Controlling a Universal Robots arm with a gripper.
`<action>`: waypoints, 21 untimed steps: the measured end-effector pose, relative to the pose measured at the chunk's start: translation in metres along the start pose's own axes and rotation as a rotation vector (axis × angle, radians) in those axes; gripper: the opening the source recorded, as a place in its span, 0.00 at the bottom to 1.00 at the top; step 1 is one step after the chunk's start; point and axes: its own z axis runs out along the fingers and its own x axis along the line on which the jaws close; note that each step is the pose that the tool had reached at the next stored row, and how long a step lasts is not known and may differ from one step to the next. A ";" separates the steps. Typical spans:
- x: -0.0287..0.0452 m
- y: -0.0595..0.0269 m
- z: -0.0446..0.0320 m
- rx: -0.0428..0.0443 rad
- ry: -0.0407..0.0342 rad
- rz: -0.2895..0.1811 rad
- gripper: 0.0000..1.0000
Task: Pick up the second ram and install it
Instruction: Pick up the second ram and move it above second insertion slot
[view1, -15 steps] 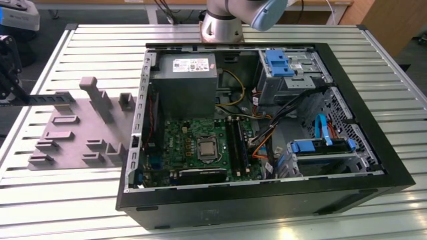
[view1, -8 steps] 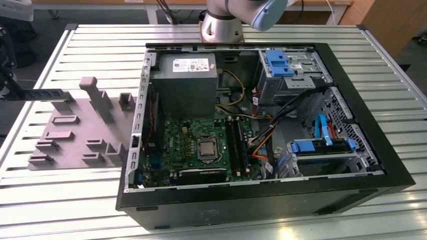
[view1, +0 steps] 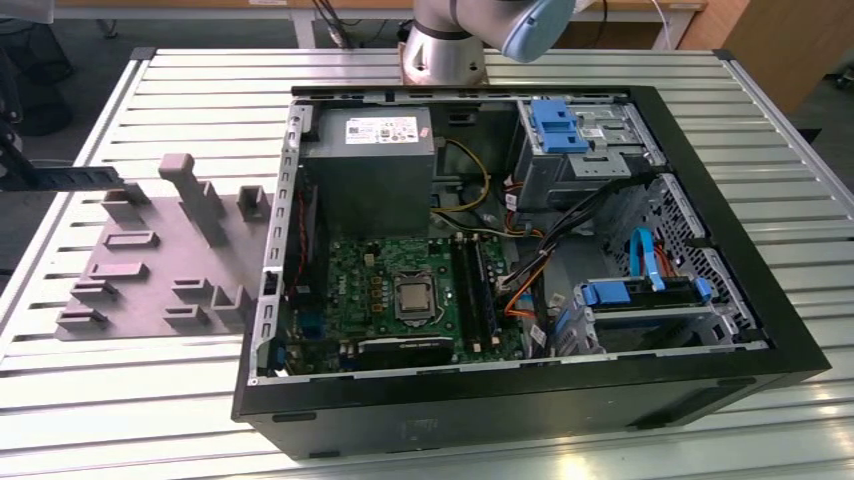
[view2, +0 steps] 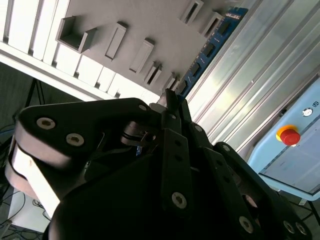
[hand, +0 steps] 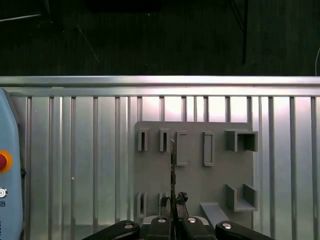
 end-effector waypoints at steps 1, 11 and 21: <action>0.0000 0.0000 -0.0014 -0.0001 0.0001 0.000 0.14; -0.0001 -0.0008 -0.0028 -0.0003 0.0003 0.000 0.14; -0.0002 -0.0065 -0.0027 -0.0001 0.0000 0.000 0.14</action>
